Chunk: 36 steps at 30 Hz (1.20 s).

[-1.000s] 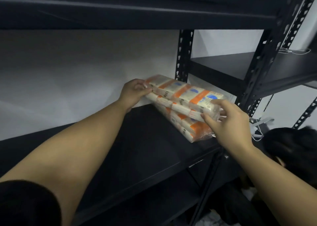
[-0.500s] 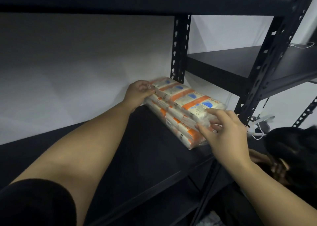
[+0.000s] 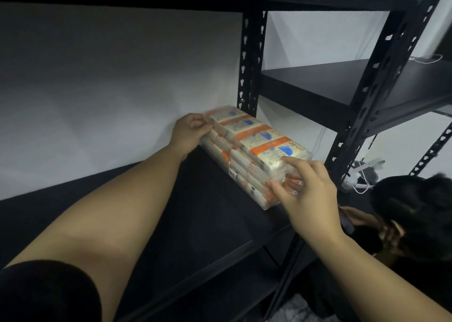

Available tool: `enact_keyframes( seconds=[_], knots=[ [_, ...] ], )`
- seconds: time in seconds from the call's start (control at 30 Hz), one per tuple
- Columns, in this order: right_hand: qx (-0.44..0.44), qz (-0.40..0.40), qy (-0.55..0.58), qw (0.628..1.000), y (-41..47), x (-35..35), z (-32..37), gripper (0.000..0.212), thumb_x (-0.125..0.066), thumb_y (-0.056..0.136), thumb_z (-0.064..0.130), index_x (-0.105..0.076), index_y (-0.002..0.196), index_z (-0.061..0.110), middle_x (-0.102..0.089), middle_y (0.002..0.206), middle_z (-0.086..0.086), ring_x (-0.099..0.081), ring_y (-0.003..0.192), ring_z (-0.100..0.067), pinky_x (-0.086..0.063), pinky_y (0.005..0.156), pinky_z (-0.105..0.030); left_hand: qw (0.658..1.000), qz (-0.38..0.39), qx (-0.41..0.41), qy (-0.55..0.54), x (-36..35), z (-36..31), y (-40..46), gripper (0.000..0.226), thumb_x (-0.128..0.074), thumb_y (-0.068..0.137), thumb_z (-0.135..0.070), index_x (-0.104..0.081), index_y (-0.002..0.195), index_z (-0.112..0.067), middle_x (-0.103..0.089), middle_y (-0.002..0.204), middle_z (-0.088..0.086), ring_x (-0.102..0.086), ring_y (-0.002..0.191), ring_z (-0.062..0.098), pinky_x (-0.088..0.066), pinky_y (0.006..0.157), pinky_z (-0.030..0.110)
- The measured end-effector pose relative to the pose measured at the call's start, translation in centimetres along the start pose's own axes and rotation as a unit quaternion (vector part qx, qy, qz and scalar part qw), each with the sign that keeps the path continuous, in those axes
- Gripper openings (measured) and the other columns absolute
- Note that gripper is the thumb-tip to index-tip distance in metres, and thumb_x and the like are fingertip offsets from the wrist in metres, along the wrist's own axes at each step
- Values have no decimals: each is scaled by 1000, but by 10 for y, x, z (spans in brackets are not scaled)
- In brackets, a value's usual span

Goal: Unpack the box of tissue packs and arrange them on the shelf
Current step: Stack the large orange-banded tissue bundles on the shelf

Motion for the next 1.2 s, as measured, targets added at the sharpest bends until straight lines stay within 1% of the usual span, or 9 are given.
enact_keyframes(
  seconds=[0.17,0.27,0.4,0.53,0.67,0.8,0.97,1.1,1.2],
  knots=[
    [-11,10,1,1000,1,1,-2,54,-86,82,34,-65,132,35,-51,121,13,-64,110,-13,-59,95,-40,1000,-1,8,16,1,-2,-1,23,-80,90,-12,-67,109,-15,-72,100,-4,-69,80,-1,-51,61,8],
    [-13,20,-7,1000,0,4,-3,58,-86,81,37,-62,134,37,-51,122,11,-63,111,-13,-59,95,-40,999,6,15,30,3,-3,-5,31,-79,91,-16,-67,120,-14,-74,110,-2,-69,88,2,-52,63,8],
    [-30,48,-13,998,-4,7,-2,77,-90,75,42,-49,140,45,-49,128,12,-60,117,-12,-56,98,-42,996,15,13,90,9,-7,-14,64,-76,95,-28,-45,150,-19,-64,136,4,-64,103,9,-49,77,17],
    [-52,55,-28,997,-17,18,1,90,-91,73,45,-39,145,42,-47,132,13,-58,120,-13,-55,100,-43,989,-22,-6,144,21,-19,-33,76,-75,94,-42,-36,155,-21,-52,148,11,-56,128,24,-48,99,32],
    [-65,58,-49,995,-42,28,3,75,-88,75,50,-46,136,38,-51,127,14,-58,114,-9,-55,98,-43,985,-18,-13,173,27,-25,-75,71,-75,93,-43,-43,150,-15,-53,145,13,-56,130,27,-48,103,35],
    [-77,73,-89,990,-81,30,14,49,-80,82,56,-60,120,31,-59,116,11,-59,98,-5,-56,91,-36,975,40,-25,217,24,-28,-137,56,-75,92,-42,-56,138,-17,-56,139,9,-58,126,24,-43,98,28],
    [-69,90,-117,987,-134,27,27,36,-72,86,57,-66,107,29,-60,104,12,-60,100,-13,-51,86,-34,947,127,-71,286,13,-43,-229,53,-72,94,-44,-59,139,-21,-52,143,2,-51,133,18,-34,105,24],
    [-71,133,-146,978,-173,25,24,38,-72,89,53,-68,116,26,-62,111,9,-57,113,-15,-49,93,-34,917,173,-143,330,4,-46,-308,57,-67,98,-44,-53,148,-22,-43,159,-1,-28,151,17,-21,117,26],
    [-77,184,-160,967,-205,21,13,46,-70,91,53,-67,126,23,-62,120,7,-53,121,-16,-46,97,-31,906,193,-154,343,0,-35,-365,59,-64,99,-44,-49,152,-23,-37,163,-5,-18,155,12,-20,122,29]
  ],
)
Point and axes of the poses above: each hand's wrist, its own y-axis towards the middle knuckle, its own x-axis out of the back of the hand, z = x × y, the point moved 8 cm from there along y, towards the middle knuckle
